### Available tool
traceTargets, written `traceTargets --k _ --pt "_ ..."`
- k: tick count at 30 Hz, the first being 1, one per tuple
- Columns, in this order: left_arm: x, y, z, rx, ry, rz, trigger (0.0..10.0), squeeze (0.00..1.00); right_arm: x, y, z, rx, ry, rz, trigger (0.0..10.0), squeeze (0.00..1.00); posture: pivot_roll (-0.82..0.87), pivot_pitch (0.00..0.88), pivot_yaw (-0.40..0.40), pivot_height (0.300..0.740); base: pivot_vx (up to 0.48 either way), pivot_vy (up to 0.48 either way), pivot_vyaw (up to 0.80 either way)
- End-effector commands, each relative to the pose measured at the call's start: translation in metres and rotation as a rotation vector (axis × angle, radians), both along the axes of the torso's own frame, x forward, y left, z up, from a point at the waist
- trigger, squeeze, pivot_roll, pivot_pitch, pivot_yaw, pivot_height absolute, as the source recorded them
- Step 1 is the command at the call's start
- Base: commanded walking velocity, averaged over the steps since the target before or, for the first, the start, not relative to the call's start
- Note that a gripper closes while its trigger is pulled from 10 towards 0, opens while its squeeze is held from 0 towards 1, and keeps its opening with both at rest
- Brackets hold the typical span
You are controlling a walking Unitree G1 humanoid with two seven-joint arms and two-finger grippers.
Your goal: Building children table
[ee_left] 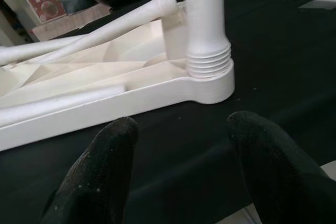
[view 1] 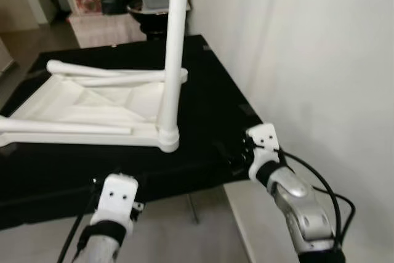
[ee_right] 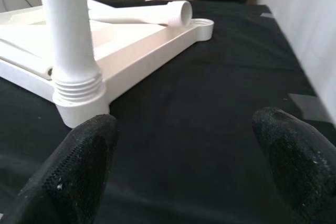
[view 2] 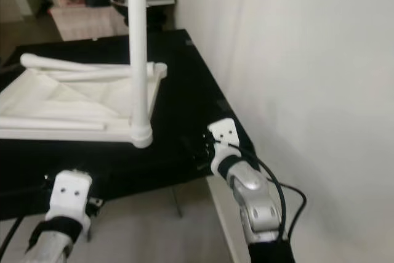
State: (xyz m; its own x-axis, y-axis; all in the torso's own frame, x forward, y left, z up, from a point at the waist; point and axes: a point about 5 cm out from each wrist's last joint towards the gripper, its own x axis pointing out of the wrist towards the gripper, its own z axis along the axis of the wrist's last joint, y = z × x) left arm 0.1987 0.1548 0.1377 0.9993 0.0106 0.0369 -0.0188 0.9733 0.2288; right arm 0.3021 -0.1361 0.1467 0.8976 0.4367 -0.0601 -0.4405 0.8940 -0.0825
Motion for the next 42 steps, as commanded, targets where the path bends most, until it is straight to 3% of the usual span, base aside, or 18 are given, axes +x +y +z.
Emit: traceTargets --k 1,8,27,32,36,42 --pt "0.0 0.003 -0.001 -0.014 0.017 0.021 10.0 0.0 -0.003 0.003 -0.008 -0.019 0.024 0.009 10.0 0.0 -0.03 0.097 -0.031 0.74 0.0 0.0 0.0" --pt "0.001 0.008 -0.006 -0.041 0.052 0.047 10.0 0.0 -0.003 0.007 -0.01 -0.022 0.038 0.018 10.0 0.0 -0.03 0.098 -0.024 0.74 0.0 0.389 0.0" --pt "0.003 0.009 -0.003 -0.015 0.033 0.043 10.0 0.0 -0.002 0.008 -0.011 -0.013 0.045 0.021 10.0 0.0 -0.03 0.096 -0.018 0.74 0.0 0.0 0.0" --pt "0.004 0.007 -0.002 -0.002 0.031 0.028 10.0 0.0 0.0 0.01 -0.006 0.017 0.035 0.047 10.0 0.0 -0.02 0.095 -0.016 0.74 0.0 0.0 0.76" --pt "0.003 0.006 -0.003 0.001 0.039 0.01 10.0 0.0 0.008 0.008 -0.003 0.1 0.066 -0.001 10.0 0.0 -0.02 0.093 -0.016 0.74 0.0 0.0 0.78" --pt "0.003 0.005 -0.004 0.0 0.047 -0.003 10.0 0.0 0.016 -0.001 -0.004 0.133 0.097 -0.118 10.0 0.0 -0.02 0.092 -0.01 0.74 0.0 0.0 0.54"
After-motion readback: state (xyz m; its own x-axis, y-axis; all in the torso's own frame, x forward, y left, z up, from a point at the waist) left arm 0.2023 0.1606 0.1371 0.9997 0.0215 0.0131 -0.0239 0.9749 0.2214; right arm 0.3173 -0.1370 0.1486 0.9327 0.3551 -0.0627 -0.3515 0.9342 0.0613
